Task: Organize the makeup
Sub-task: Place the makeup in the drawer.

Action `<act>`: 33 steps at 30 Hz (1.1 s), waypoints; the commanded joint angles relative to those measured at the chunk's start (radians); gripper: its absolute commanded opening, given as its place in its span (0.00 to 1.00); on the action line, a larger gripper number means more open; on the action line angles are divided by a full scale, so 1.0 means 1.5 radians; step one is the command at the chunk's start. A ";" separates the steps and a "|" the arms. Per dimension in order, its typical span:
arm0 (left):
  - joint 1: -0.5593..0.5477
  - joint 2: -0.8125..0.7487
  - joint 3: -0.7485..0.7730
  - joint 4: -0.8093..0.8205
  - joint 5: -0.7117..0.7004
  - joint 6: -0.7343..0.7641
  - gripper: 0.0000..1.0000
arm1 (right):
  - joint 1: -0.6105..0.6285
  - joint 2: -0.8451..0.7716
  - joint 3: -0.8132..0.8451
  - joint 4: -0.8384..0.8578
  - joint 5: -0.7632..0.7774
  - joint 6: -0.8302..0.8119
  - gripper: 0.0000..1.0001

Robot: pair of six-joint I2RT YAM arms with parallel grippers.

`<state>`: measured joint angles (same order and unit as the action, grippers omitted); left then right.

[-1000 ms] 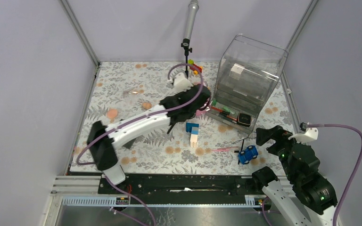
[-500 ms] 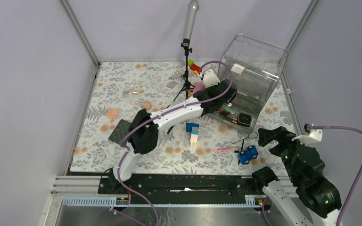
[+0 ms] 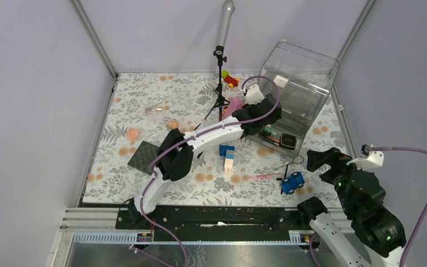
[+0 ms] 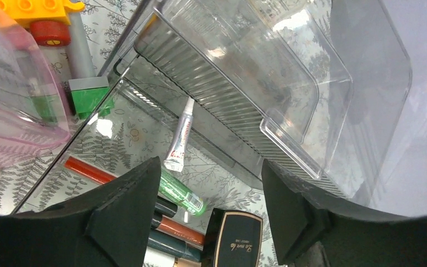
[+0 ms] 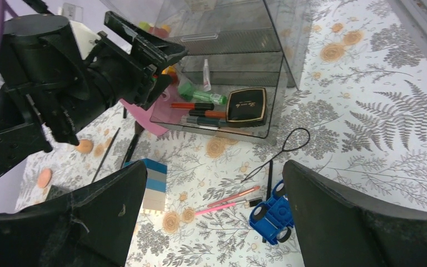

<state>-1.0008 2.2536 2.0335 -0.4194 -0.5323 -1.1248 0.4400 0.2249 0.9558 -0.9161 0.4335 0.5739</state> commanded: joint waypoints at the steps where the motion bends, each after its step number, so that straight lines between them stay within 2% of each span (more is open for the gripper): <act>1: -0.013 -0.077 -0.008 0.051 -0.001 0.079 0.72 | -0.002 0.039 0.035 -0.021 0.046 0.006 0.99; 4: -0.014 -0.141 -0.082 0.110 0.031 0.145 0.74 | -0.002 0.052 0.041 -0.031 0.045 0.010 0.99; 7: -0.013 -0.237 -0.197 0.166 0.057 0.196 0.76 | -0.002 0.076 0.056 -0.044 0.027 0.008 0.99; 9: -0.008 -0.311 -0.284 0.186 0.077 0.236 0.86 | -0.002 0.104 0.076 -0.058 0.013 -0.003 0.99; 11: 0.010 -0.383 -0.357 0.172 0.098 0.243 0.92 | -0.002 0.134 0.099 -0.071 -0.002 -0.016 0.99; 17: 0.115 -0.603 -0.549 0.089 0.159 0.246 0.94 | -0.002 0.194 0.102 -0.063 -0.090 -0.022 0.99; 23: 0.186 -0.794 -0.614 -0.042 0.131 0.317 0.98 | -0.002 0.295 0.066 -0.041 -0.178 -0.008 0.99; 28: 0.233 -0.874 -0.619 -0.166 0.074 0.330 0.99 | -0.002 0.327 0.054 -0.028 -0.123 0.032 0.99; 33: 0.314 -0.896 -0.666 -0.200 0.140 0.310 0.99 | -0.002 0.378 0.061 -0.097 -0.010 0.038 0.99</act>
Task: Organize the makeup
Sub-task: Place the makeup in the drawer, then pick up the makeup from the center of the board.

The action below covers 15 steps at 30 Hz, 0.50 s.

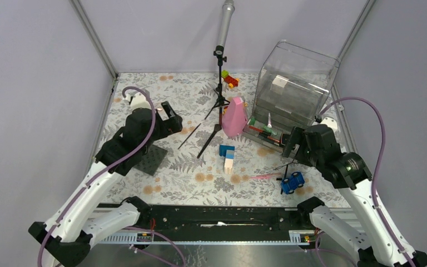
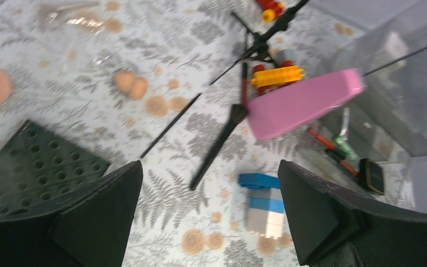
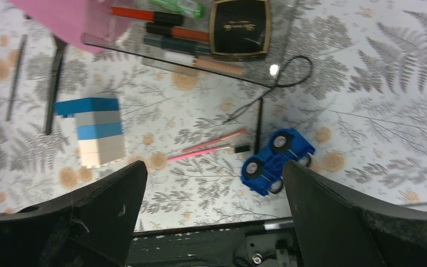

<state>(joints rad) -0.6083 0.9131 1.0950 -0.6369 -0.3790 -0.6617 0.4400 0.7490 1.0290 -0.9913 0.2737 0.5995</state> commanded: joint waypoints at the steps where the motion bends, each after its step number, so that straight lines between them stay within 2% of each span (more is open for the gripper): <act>1: 0.073 -0.002 -0.061 -0.045 0.068 -0.002 0.99 | -0.001 0.046 0.016 -0.060 0.106 0.026 0.99; 4: 0.121 0.011 -0.095 -0.005 0.138 -0.012 0.99 | -0.002 0.092 0.033 -0.084 0.097 0.030 0.99; 8: 0.126 0.042 -0.114 0.085 0.196 -0.017 0.98 | -0.002 0.110 0.055 -0.098 0.110 0.027 0.99; 11: 0.123 0.084 -0.115 0.166 0.237 -0.014 0.95 | -0.002 0.054 0.040 -0.062 0.098 0.001 0.99; 15: 0.113 0.150 -0.127 0.303 0.242 -0.034 0.93 | -0.002 -0.031 0.019 -0.005 0.035 -0.033 0.99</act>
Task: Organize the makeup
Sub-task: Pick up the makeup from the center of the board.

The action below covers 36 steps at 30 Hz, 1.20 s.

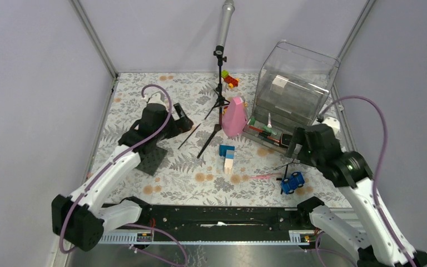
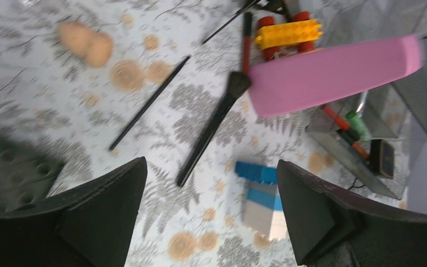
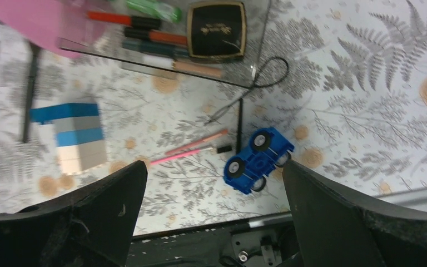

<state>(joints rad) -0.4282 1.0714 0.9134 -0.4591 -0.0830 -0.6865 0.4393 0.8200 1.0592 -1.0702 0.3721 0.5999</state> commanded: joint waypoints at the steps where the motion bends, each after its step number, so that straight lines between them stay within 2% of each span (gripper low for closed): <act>1: -0.011 0.071 -0.004 0.210 0.051 -0.024 0.91 | -0.001 -0.093 -0.002 0.052 -0.037 -0.037 0.99; 5: -0.083 0.137 0.046 0.293 0.046 0.023 0.91 | -0.001 -0.111 0.000 0.039 -0.035 -0.045 0.99; 8: -0.162 0.186 0.102 0.302 -0.022 0.080 0.96 | -0.001 -0.107 -0.007 0.031 -0.033 -0.053 0.99; 10: -0.180 0.226 0.128 0.304 -0.055 0.087 0.97 | -0.001 -0.106 -0.016 0.032 -0.037 -0.054 0.99; 13: -0.179 0.286 0.156 0.269 -0.120 0.037 0.97 | -0.001 -0.110 -0.025 0.039 -0.048 -0.055 0.99; 17: -0.174 0.330 0.145 0.267 -0.181 -0.037 0.96 | -0.001 -0.119 -0.032 0.042 -0.051 -0.062 0.99; 22: -0.151 0.347 0.102 0.335 -0.169 -0.095 0.94 | -0.001 -0.116 -0.031 0.041 -0.057 -0.075 0.99; 25: -0.136 0.396 0.135 0.346 -0.133 -0.086 0.93 | -0.001 -0.113 -0.037 0.046 -0.054 -0.081 0.99; 30: -0.134 0.493 0.237 0.291 -0.126 -0.047 0.95 | -0.001 -0.112 -0.052 0.055 -0.060 -0.083 0.99; 36: -0.124 0.570 0.276 0.295 -0.126 -0.052 0.95 | -0.001 -0.115 -0.063 0.061 -0.062 -0.089 0.99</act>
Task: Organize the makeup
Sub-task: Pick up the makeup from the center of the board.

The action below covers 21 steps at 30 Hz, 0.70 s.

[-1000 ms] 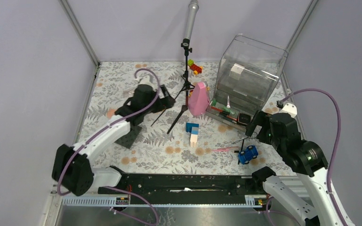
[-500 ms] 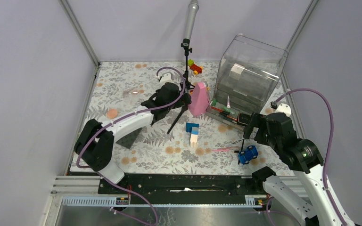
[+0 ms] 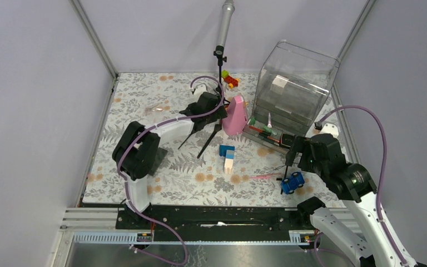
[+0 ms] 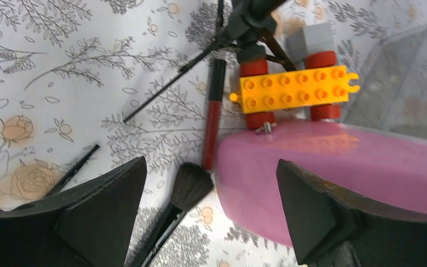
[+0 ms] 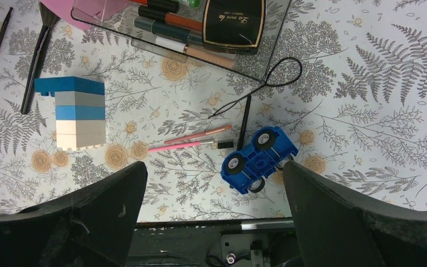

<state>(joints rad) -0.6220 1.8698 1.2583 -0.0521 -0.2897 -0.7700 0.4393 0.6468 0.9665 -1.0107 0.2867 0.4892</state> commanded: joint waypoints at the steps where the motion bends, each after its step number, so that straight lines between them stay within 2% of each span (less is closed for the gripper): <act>1: 0.006 0.051 0.063 0.017 0.014 0.005 0.95 | -0.001 0.001 -0.001 0.023 -0.006 -0.018 0.99; 8: 0.007 0.137 0.144 -0.022 0.019 0.026 0.91 | -0.001 0.009 -0.010 0.032 -0.017 -0.024 0.99; 14: 0.007 0.181 0.175 -0.039 0.020 0.040 0.90 | -0.001 0.012 -0.014 0.038 -0.026 -0.028 0.99; 21: 0.006 0.234 0.230 -0.105 0.001 0.062 0.82 | -0.001 0.013 -0.017 0.042 -0.033 -0.031 0.99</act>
<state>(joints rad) -0.5888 2.1757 1.5410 -0.1646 -0.3046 -0.7067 0.4393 0.6613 0.9451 -0.9768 0.2531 0.4622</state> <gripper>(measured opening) 0.835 0.990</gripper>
